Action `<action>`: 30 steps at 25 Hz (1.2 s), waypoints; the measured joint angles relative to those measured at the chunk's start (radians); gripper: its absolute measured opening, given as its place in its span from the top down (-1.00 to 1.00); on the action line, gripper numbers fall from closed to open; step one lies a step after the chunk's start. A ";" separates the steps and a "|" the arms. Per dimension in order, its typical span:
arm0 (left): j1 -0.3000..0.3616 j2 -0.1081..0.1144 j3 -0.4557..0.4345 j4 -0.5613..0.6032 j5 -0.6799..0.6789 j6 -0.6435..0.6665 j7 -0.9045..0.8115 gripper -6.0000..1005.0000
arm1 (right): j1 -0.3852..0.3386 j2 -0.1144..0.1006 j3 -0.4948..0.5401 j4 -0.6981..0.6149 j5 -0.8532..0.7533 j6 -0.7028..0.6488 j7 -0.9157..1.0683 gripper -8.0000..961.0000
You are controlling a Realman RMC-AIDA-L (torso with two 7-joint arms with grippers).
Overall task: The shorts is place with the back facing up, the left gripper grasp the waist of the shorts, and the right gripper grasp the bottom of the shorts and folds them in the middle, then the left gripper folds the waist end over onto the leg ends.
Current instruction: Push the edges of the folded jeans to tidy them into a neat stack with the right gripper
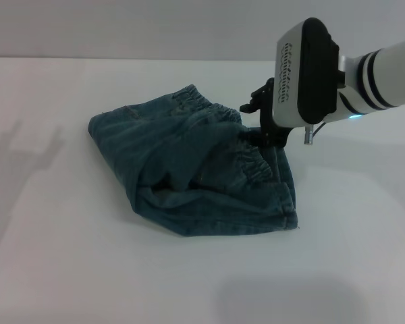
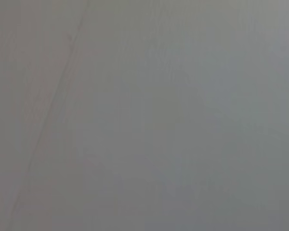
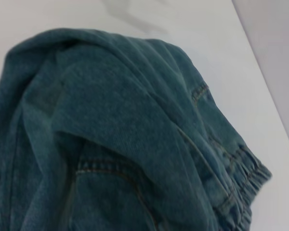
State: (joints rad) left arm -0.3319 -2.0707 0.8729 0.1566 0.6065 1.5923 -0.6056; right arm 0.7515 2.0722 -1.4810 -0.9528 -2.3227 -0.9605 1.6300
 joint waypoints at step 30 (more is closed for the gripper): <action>-0.001 0.000 0.014 -0.011 -0.006 0.027 0.034 -0.68 | 0.023 0.004 -0.038 0.070 0.137 0.009 -0.199 0.20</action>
State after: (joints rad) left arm -0.3327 -2.0707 0.8866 0.1454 0.6003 1.6194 -0.5714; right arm 0.7746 2.0758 -1.5191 -0.8831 -2.1854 -0.9511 1.4308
